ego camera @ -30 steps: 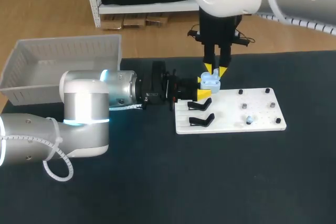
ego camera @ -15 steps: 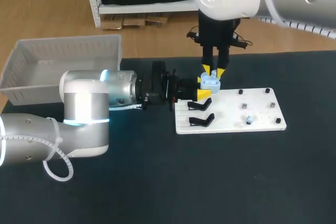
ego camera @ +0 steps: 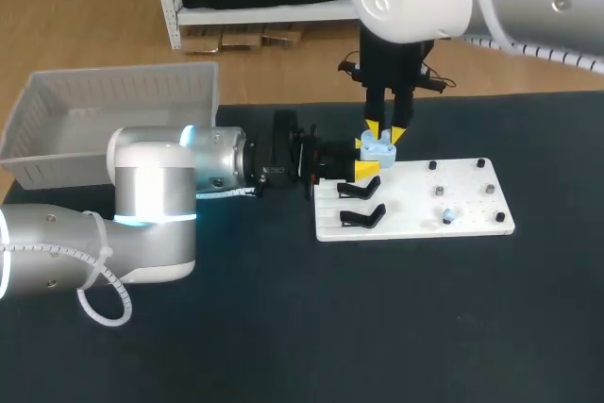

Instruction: Pick up each earbud case from the left stands, insert the matching earbuds, close the lid, and place the case in the box.

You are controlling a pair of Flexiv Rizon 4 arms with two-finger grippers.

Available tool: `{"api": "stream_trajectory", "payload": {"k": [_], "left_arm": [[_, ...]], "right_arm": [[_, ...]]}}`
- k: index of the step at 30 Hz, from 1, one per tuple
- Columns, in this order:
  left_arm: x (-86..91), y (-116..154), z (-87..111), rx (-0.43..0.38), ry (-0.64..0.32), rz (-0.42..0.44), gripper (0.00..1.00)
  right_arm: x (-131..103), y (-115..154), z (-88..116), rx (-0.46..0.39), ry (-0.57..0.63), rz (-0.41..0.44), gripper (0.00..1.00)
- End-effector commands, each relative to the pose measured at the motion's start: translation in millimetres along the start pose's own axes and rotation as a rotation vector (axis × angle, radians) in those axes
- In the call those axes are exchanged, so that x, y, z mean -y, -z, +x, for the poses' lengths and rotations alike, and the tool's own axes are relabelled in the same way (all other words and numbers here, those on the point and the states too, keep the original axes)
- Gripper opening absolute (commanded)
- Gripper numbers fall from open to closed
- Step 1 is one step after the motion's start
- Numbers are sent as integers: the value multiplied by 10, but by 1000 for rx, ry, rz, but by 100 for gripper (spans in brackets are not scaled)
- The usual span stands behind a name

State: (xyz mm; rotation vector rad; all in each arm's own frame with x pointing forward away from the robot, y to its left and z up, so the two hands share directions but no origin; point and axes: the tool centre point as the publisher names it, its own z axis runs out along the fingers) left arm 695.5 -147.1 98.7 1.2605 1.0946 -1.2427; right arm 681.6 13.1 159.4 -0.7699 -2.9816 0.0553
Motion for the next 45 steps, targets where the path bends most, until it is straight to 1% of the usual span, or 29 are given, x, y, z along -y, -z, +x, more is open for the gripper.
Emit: {"api": "stream_trajectory", "payload": {"k": [1,23,45], "left_arm": [[3,4,15,5,-4,-2,0],[3,4,15,5,-4,-2,0],[3,4,15,5,-4,-2,0]], "right_arm": [[-2,-27,-1,0,-1,-1,0],[-22,-76,-56,-7,-14,13,0],[-27,-160,-46,-11,-24,45,0]]}}
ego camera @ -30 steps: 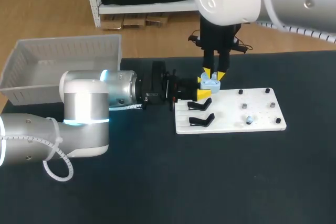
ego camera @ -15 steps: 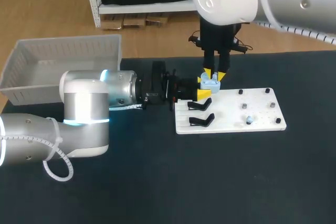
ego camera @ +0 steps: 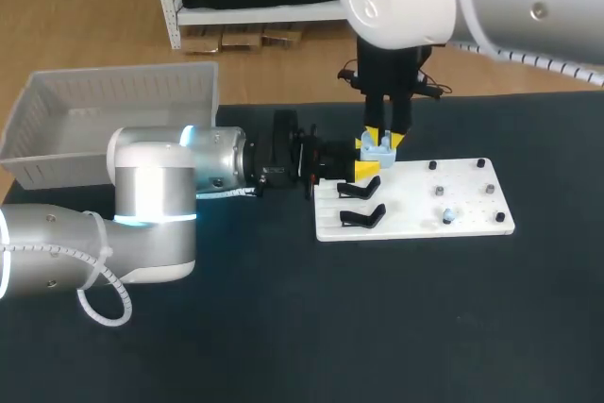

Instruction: Pick up each earbud case from the left stands, insert the matching earbuds, close the lid, and place the case in the box.

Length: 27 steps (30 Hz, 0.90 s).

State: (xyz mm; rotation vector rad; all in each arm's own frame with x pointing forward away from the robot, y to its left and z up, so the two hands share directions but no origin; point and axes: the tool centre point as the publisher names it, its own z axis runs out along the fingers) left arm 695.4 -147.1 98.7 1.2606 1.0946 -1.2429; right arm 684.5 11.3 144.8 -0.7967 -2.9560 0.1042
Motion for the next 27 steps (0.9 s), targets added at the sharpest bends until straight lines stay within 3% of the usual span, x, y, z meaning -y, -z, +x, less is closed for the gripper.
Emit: {"api": "stream_trajectory", "payload": {"k": [1,5,7,8,10,17,22,27], "left_arm": [[2,4,14,5,-4,-2,0],[2,4,14,5,-4,-2,0],[2,4,14,5,-4,-2,0],[2,4,14,5,-4,-2,0],[2,4,14,5,-4,-2,0],[2,4,14,5,-4,-2,0],[2,4,14,5,-4,-2,0],[2,4,14,5,-4,-2,0]], "right_arm": [[-23,-21,-6,-2,-2,12,0],[-28,-28,-6,-1,-2,15,0],[-29,-29,-6,-1,-2,14,18],[-27,-28,-3,0,-3,14,33],[-16,-1,17,2,-1,6,39],[134,236,129,19,13,-67,39],[387,353,169,11,63,-197,31],[641,263,164,84,153,-312,42]]}}
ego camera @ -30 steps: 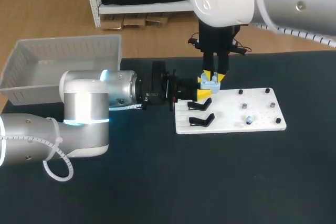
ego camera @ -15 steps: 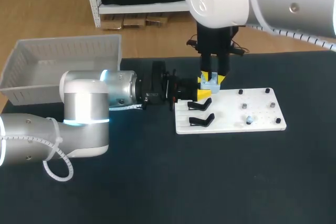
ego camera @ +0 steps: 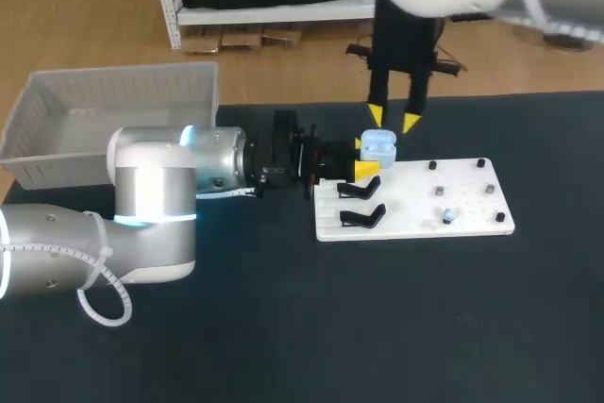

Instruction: Pick up each earbud case from the left stands, insert the matching earbuds, close the lid, and place the case in the box.

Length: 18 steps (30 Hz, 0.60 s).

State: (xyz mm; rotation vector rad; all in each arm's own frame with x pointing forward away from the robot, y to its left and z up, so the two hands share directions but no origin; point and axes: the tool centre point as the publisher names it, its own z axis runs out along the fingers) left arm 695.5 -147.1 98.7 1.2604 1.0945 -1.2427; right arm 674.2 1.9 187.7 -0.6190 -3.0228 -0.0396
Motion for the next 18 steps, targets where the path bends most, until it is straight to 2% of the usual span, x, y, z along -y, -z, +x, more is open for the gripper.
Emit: {"api": "stream_trajectory", "payload": {"k": [1,10,18], "left_arm": [[2,4,14,5,-4,-2,0],[2,4,14,5,-4,-2,0],[2,4,14,5,-4,-2,0]], "right_arm": [[523,-132,162,96,38,-234,42],[884,-467,178,175,44,-358,42],[980,-705,206,185,57,-351,45]]}}
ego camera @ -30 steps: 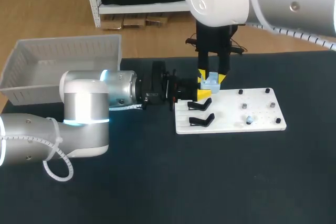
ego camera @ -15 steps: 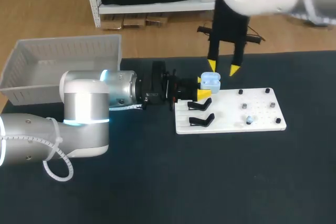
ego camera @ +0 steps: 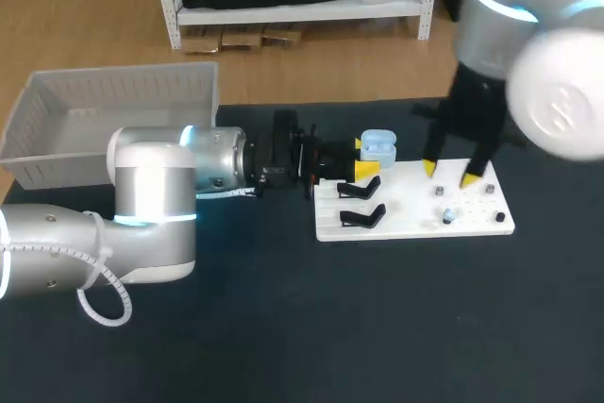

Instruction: Pick up each earbud case from the left stands, insert the matching earbuds, close the lid, and place the case in the box.

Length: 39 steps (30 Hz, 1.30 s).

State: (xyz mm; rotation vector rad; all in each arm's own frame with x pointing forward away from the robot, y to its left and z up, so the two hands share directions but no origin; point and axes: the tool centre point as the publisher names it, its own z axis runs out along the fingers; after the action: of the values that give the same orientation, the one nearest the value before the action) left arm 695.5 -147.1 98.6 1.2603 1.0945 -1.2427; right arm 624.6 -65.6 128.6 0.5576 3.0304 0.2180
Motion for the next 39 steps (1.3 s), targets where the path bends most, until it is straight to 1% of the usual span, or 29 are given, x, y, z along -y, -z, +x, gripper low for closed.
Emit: {"api": "stream_trajectory", "payload": {"k": [1,6,11,18,22,25,30,35,39], "left_arm": [[2,3,14,5,-4,-2,0],[2,3,14,5,-4,-2,0],[2,3,14,5,-4,-2,0],[2,3,14,5,-4,-2,0],[2,3,14,5,-4,-2,0],[2,3,14,5,-4,-2,0],[2,3,14,5,-4,-2,0],[2,3,14,5,-4,-2,0],[2,3,14,5,-4,-2,0]], "right_arm": [[167,-130,66,108,15,-202,46],[144,-305,79,127,14,-150,46],[96,-468,80,118,-15,-87,45],[56,-588,4,112,-54,-23,46],[118,-672,-90,127,-99,46,45],[201,-752,-152,128,-136,82,44],[269,-827,-219,124,-160,97,42],[270,-871,-254,119,-173,94,38],[246,-869,-275,117,-178,86,36]]}}
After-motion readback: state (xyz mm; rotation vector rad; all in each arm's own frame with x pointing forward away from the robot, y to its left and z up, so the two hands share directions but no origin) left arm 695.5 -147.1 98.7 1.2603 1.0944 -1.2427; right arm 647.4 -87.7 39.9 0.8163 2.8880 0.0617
